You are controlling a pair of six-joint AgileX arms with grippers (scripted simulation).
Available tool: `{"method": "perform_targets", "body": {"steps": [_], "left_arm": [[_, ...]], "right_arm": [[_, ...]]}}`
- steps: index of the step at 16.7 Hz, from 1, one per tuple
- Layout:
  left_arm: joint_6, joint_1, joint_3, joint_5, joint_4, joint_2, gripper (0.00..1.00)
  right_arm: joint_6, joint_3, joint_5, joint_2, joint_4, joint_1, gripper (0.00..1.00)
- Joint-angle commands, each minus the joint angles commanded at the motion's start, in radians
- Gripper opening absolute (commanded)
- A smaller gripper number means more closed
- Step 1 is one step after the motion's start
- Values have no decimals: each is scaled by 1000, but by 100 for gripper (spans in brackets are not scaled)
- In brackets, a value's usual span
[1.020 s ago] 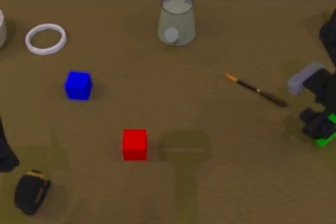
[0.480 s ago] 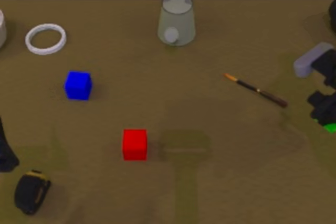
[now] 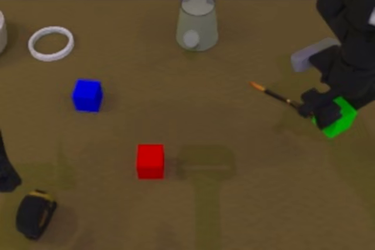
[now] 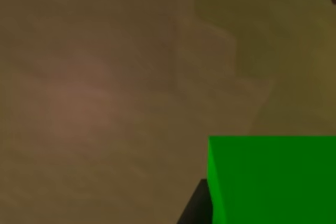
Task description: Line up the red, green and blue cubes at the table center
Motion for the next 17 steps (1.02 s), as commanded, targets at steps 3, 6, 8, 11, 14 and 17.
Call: {"method": "perform_targets", "body": {"steps": [3, 6, 8, 11, 14, 17], "left_arm": [[0, 0, 0, 0, 0, 0, 100], [0, 0, 0, 0, 0, 0, 100], [0, 0, 0, 0, 0, 0, 100], [0, 0, 0, 0, 0, 0, 100], [0, 0, 0, 0, 0, 0, 100], [0, 0, 0, 0, 0, 0, 100]], "right_arm": [[225, 103, 1, 70, -54, 111, 0], [492, 209, 0, 141, -110, 231, 0], [667, 279, 0, 181, -143, 311, 0], [880, 369, 2, 217, -174, 413, 0], [1004, 428, 7, 232, -188, 481, 0], [1036, 445, 9, 235, -191, 500, 0]]}}
